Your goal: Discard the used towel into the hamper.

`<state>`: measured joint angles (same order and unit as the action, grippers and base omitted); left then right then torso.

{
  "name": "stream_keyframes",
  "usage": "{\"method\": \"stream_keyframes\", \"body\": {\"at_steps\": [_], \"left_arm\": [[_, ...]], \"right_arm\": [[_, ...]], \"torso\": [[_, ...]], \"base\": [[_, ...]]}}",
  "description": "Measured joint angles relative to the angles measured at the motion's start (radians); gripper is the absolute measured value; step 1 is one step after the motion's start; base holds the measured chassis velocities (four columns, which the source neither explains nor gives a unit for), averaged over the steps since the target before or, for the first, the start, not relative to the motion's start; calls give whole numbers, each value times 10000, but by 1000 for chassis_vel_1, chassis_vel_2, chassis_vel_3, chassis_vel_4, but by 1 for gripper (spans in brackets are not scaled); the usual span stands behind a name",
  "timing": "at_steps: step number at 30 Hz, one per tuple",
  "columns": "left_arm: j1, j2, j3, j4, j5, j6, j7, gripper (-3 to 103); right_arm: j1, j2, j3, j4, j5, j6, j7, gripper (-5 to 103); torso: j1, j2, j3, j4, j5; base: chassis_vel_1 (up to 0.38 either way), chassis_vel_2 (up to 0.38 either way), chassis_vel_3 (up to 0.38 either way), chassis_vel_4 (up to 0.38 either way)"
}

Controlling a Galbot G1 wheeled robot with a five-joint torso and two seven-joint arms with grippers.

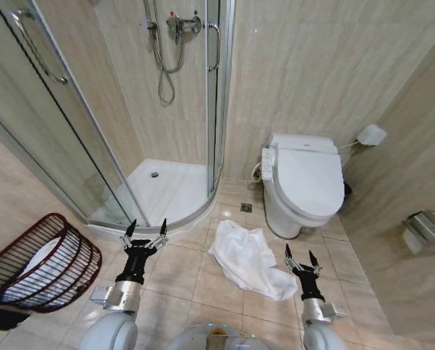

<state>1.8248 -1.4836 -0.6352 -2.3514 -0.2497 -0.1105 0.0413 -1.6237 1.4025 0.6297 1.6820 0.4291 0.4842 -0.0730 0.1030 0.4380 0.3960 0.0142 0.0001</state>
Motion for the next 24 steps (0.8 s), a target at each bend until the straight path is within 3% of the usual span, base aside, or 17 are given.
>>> {"method": "stream_keyframes", "body": {"at_steps": [10,24], "left_arm": [[0,0,0,0,0,0,0,100],[0,0,1,0,0,0,0,100]], "right_arm": [[133,-223,-196,-518,534,-182,-175,100],[780,-466,-343,-2525,1198,-202,-1639,100]], "torso": [[-140,-357,-216,0,-3],[-339,-910,-575,0,0]], "base": [[0,0,0,0],[0,0,0,0]]}}
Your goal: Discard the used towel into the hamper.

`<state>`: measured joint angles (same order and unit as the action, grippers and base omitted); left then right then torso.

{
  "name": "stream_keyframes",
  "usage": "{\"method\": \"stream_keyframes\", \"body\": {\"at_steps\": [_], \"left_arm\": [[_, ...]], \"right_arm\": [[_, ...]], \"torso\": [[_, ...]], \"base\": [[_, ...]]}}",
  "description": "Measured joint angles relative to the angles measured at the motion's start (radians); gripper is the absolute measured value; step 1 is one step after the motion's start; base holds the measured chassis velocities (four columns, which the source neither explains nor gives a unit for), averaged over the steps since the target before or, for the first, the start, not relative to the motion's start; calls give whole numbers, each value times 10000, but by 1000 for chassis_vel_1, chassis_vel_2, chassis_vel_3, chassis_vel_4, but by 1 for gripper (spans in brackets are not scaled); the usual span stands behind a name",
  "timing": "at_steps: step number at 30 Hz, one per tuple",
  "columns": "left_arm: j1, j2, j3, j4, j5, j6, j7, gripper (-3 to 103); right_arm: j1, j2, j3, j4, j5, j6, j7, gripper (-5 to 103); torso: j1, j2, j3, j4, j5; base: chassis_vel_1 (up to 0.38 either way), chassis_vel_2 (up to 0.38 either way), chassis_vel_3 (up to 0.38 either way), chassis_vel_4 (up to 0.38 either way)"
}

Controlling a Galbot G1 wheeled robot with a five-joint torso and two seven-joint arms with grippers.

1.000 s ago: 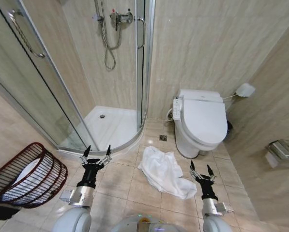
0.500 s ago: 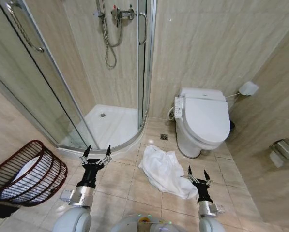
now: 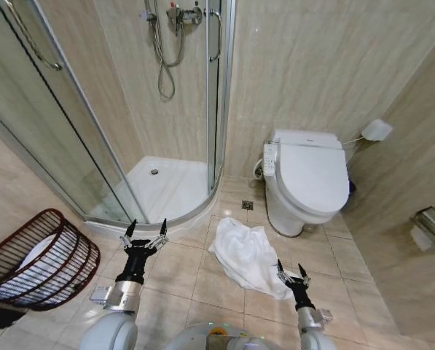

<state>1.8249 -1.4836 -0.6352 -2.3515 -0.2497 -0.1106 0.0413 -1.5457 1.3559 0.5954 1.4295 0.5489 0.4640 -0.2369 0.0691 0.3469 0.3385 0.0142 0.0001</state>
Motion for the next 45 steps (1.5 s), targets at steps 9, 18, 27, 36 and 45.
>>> {"method": "stream_keyframes", "body": {"at_steps": [9,18,27,36,45], "left_arm": [[0,0,-1,0,0,0,0,100],[-1,0,0,-1,0,0,0,100],[1,0,-1,0,0,0,0,100],[0,0,0,0,0,0,0,100],[0,0,0,0,0,0,0,100]], "right_arm": [[289,-65,-137,-460,53,12,-103,100],[557,-142,-300,-817,235,-238,-557,100],[1034,-396,-933,-1206,-26,-423,-2142,100],[2552,-441,-1526,-3104,-447,-1153,-1723,100],[3863,-229,-2234,-4654,-804,-1533,-2008,100]], "torso": [[2,-18,-16,1,-3],[23,15,6,0,1],[22,52,20,1,-1],[36,65,35,0,-2],[38,75,41,1,-2]], "base": [[-116,127,119,-113],[-146,135,117,-85],[48,-17,-49,10],[0,0,0,0],[0,0,0,0]]}}
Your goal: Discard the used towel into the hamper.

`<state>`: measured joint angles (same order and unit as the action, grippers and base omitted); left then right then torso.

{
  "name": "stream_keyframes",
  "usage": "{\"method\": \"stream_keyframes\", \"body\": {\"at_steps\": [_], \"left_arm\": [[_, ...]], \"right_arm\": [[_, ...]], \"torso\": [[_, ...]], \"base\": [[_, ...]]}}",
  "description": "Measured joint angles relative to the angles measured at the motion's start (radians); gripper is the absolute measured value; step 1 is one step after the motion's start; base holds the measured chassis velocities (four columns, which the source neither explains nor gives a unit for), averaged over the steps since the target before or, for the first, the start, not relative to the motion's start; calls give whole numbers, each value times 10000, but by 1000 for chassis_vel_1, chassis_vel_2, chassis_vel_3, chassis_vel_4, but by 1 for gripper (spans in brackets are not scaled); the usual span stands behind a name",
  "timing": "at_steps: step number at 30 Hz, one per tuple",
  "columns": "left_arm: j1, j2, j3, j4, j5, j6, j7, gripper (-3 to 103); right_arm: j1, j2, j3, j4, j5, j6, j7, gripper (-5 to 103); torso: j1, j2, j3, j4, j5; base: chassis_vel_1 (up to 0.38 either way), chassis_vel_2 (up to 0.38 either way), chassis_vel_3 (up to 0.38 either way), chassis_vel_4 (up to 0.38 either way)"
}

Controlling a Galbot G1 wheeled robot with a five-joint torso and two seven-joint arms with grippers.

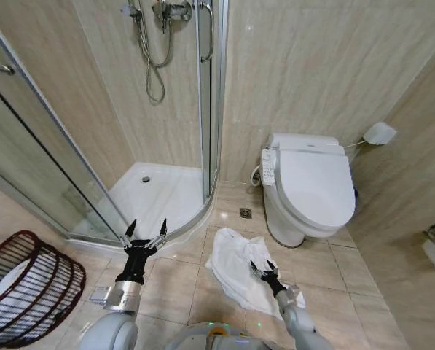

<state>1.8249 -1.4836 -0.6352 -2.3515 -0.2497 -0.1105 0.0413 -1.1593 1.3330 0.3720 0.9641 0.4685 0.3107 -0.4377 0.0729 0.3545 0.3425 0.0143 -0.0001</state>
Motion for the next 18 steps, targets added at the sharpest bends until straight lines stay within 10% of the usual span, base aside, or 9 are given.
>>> {"method": "stream_keyframes", "body": {"at_steps": [18], "left_arm": [[0,0,0,0,-1,0,0,100]], "right_arm": [[1420,1203,537,-2447,-3900,-1254,1342,103]], "torso": [[4,14,7,0,1]], "base": [[0,0,0,0]]}}
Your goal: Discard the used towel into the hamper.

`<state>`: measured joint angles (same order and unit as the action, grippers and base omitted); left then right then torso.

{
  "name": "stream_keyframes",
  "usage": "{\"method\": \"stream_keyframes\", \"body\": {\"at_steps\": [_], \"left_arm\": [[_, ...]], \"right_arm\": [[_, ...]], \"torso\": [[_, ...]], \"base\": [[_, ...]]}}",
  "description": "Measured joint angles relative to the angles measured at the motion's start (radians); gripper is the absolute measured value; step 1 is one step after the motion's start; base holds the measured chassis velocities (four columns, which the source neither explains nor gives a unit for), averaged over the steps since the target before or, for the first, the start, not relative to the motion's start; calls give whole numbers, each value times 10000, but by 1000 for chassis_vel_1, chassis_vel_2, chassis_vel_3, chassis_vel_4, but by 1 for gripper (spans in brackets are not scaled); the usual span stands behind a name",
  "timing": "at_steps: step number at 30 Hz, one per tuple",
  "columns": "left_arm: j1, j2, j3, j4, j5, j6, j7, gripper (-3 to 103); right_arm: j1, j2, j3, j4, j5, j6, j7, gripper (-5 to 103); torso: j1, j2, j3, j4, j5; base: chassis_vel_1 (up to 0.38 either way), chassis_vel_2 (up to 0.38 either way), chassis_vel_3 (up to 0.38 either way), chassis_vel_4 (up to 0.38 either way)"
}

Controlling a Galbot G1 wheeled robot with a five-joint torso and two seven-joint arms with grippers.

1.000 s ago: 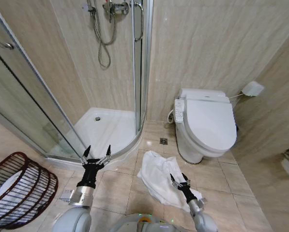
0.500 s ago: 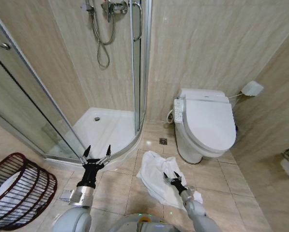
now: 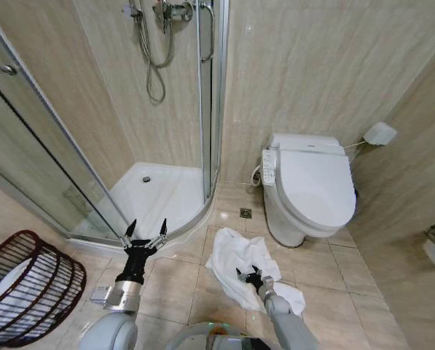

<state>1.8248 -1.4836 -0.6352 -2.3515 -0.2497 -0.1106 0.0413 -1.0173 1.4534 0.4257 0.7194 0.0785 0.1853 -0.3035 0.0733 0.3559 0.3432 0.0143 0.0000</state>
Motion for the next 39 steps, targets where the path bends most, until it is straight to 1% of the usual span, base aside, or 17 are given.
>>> {"method": "stream_keyframes", "body": {"at_steps": [1,4,7,10,12,13,14,16,17,20,21,23,25,29,33,37,39], "left_arm": [[0,-1,0,0,0,0,0,100],[0,0,0,0,0,0,0,100],[0,0,0,0,0,0,0,100],[0,0,0,0,0,0,0,100],[0,0,0,0,0,0,0,100],[0,0,0,0,0,0,0,100],[0,-1,0,0,0,0,0,100],[0,0,0,0,0,0,0,100],[0,0,0,0,0,0,0,100],[0,0,0,1,0,0,0,100],[0,0,0,1,0,0,0,100],[0,0,0,0,0,0,0,100],[0,0,0,0,0,0,0,100],[0,0,0,0,0,0,0,100],[0,0,0,0,0,0,0,100],[0,0,0,0,0,0,0,100],[0,0,0,0,0,0,0,100]], "right_arm": [[16,-7,18,-14,-82,-32,56,103],[20,-77,17,17,-143,-68,192,94],[9,-139,3,63,-145,-5,252,78],[2,-192,-19,-39,-166,244,218,73],[-18,-253,-10,-204,-282,566,151,62],[-18,-253,-10,-204,-282,566,151,62],[-27,-269,32,-267,-325,715,42,57],[-56,-273,286,-371,-873,1109,-278,46],[-56,-273,286,-371,-873,1109,-278,46],[-201,-275,430,-67,-1231,1107,-304,30],[-201,-275,430,-67,-1231,1107,-304,30],[-262,-252,487,91,-1137,993,-223,20],[-277,-232,505,114,-1047,982,-198,20],[-347,-174,531,257,-695,996,-83,13],[-512,-180,540,663,-317,1046,69,13],[-912,-284,649,1567,-121,1149,281,13],[-1364,-437,687,2582,48,1170,462,13]], "torso": [[0,0,0,0,0],[1,1,2,0,1],[1,2,2,0,0],[1,2,2,0,1],[2,2,3,-1,1],[2,2,3,-1,1],[2,3,3,-1,0],[2,4,3,-1,1],[2,4,3,-1,1],[3,4,5,-1,1],[3,4,5,-1,1],[3,4,5,-1,-1],[3,4,5,-1,0],[4,4,5,-1,1],[4,5,5,-1,1],[4,5,6,-1,0],[4,5,6,-1,1]], "base": [[0,0,0,0],[0,0,0,0],[0,0,0,0],[0,0,0,0],[0,0,0,0],[0,0,0,0],[0,0,0,0],[0,0,0,0],[0,0,0,0],[0,0,0,0],[0,0,0,0],[0,0,0,0],[0,0,0,0],[0,0,0,0],[0,0,0,0],[0,0,0,0],[0,0,0,0]]}}
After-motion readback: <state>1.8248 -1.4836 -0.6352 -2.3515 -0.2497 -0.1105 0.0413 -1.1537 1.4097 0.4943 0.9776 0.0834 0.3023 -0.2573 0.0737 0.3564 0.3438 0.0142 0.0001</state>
